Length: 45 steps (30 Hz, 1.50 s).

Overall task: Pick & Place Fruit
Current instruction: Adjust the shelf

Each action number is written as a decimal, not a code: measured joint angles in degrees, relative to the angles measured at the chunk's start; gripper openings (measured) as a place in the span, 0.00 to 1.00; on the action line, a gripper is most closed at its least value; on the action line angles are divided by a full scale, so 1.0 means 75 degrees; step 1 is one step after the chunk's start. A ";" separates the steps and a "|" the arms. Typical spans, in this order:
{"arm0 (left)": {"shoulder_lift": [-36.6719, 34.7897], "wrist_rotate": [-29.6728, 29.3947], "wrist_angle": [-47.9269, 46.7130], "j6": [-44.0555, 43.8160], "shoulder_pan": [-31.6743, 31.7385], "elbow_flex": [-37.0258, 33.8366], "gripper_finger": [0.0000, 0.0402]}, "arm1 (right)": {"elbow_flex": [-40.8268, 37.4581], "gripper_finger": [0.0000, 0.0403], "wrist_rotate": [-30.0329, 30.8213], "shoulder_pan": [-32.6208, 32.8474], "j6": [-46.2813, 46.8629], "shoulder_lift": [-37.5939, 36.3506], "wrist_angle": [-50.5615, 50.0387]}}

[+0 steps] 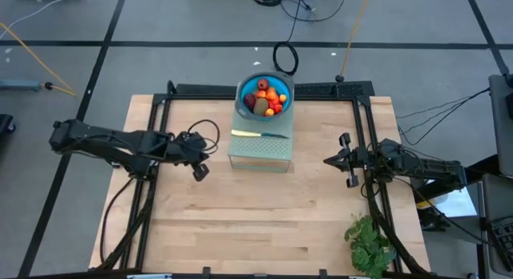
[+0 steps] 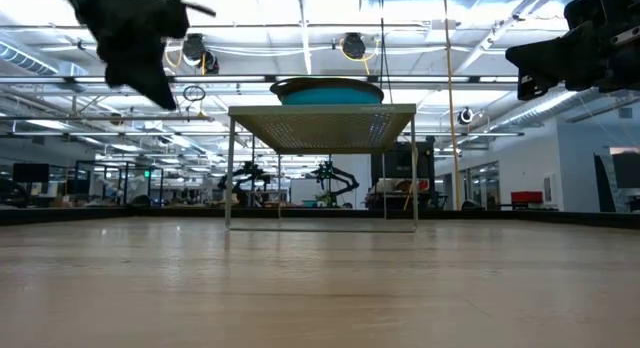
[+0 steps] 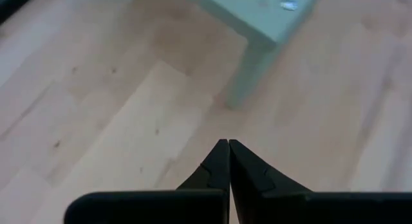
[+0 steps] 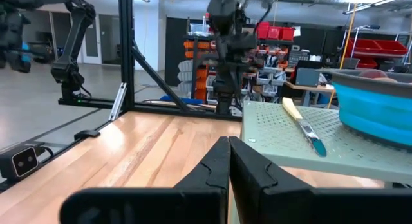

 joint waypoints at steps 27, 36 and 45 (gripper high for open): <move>0.0397 -0.1229 0.5855 -0.1088 0.0735 -0.2934 0.00 | 0.0000 0.00 0.0003 -0.0001 0.0012 0.0000 -0.0082; 0.1416 -0.1284 0.7138 -0.1077 0.0735 -0.2934 0.00 | 0.0000 0.00 0.0017 -0.0003 0.0006 0.0000 -0.0093; 0.1627 -0.1287 0.7859 -0.1033 0.0735 -0.2934 0.00 | 0.0000 0.00 0.0029 0.0000 0.0004 0.0000 -0.0093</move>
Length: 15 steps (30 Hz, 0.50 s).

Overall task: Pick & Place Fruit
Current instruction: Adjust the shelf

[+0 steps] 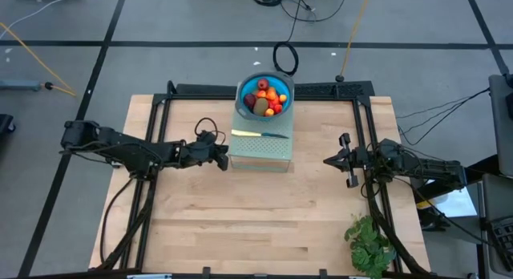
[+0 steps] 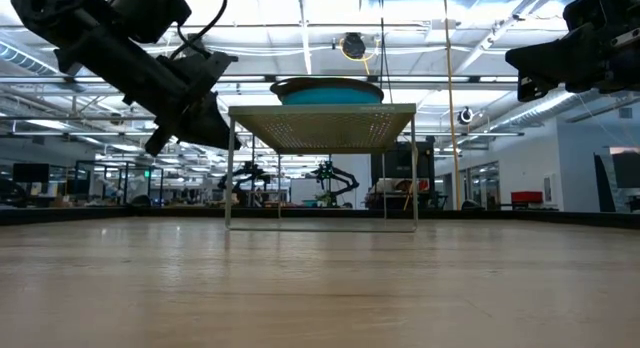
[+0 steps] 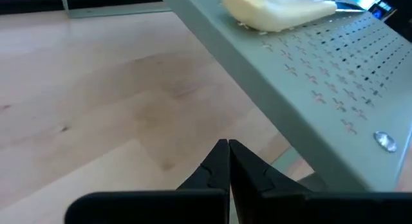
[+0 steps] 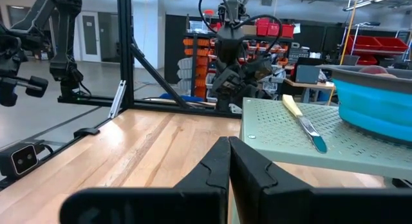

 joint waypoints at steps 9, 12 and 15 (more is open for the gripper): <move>0.0000 0.0006 0.0317 -0.0182 -0.0018 0.0000 0.00 | 0.0000 0.00 0.0009 0.0000 -0.0088 0.0000 -0.0001; 0.0000 0.0006 0.0387 -0.0210 -0.0020 0.0026 0.00 | 0.0000 0.00 0.0009 0.0000 -0.0088 0.0000 0.0000; 0.0000 0.0009 0.0390 -0.0219 -0.0020 0.0054 0.00 | 0.0000 0.00 0.0009 -0.0002 -0.0088 0.0000 -0.0003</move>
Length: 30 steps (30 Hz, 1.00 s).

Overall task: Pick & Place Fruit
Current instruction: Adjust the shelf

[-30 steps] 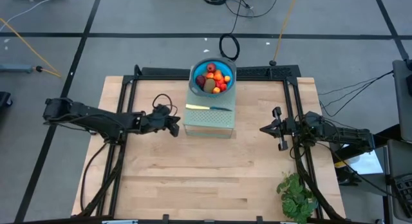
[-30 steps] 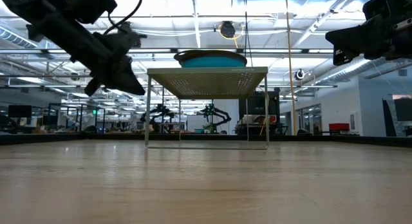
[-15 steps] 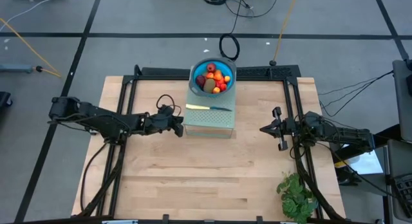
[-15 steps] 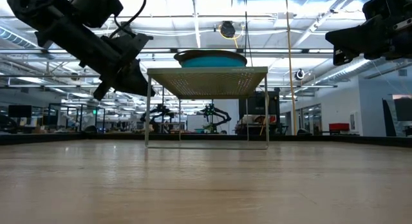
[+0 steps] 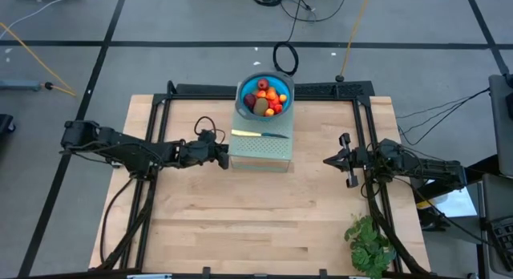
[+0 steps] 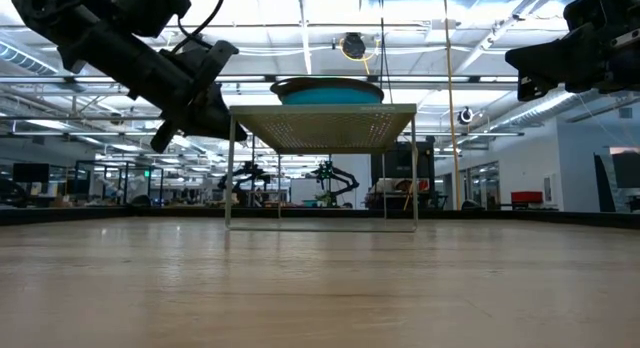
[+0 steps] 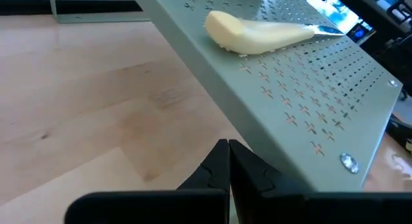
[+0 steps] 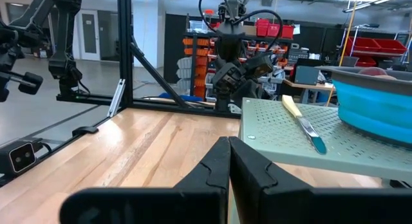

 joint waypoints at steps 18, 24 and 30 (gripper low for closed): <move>0.0000 0.0012 0.0412 -0.0328 -0.0259 0.0016 0.00 | 0.0000 0.00 0.0000 0.0002 -0.0201 0.0000 0.0000; 0.0000 0.0000 0.0474 -0.0331 -0.0402 0.0018 0.00 | 0.0000 0.00 0.0000 -0.0001 -0.0181 0.0000 -0.0003; -0.0006 -0.0006 0.0260 -0.0324 -0.0452 0.0028 0.00 | 0.0000 0.00 -0.0003 0.0000 -0.0175 0.0000 0.0000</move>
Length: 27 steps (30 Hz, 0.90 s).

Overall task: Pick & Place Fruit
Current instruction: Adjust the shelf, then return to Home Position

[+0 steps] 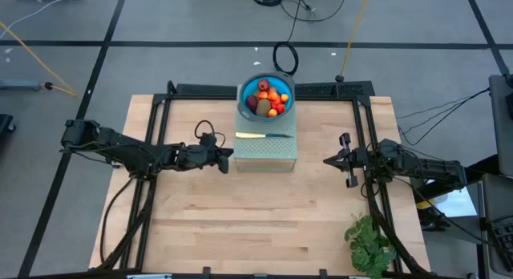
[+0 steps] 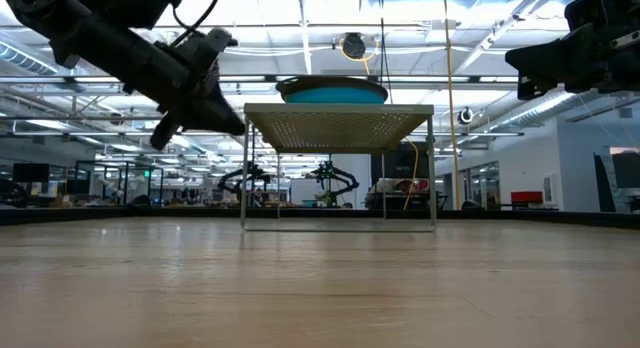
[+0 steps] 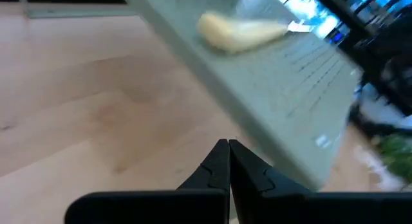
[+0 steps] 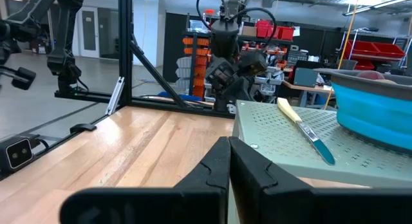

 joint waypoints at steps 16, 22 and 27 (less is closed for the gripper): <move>-0.2399 -0.0600 -0.3527 0.0352 0.0004 -0.0001 0.00 | 0.0000 0.00 -0.0029 -0.0001 0.0688 -0.0003 0.0000; -0.3464 -0.0246 -0.3646 0.1096 -0.0123 -0.0001 0.00 | 0.0000 0.00 -0.0032 0.0002 0.0673 -0.0003 0.0000; -0.4047 0.0116 -0.3629 0.1561 -0.0253 -0.0001 0.00 | 0.0000 0.00 -0.0035 0.0002 0.0670 -0.0003 0.0000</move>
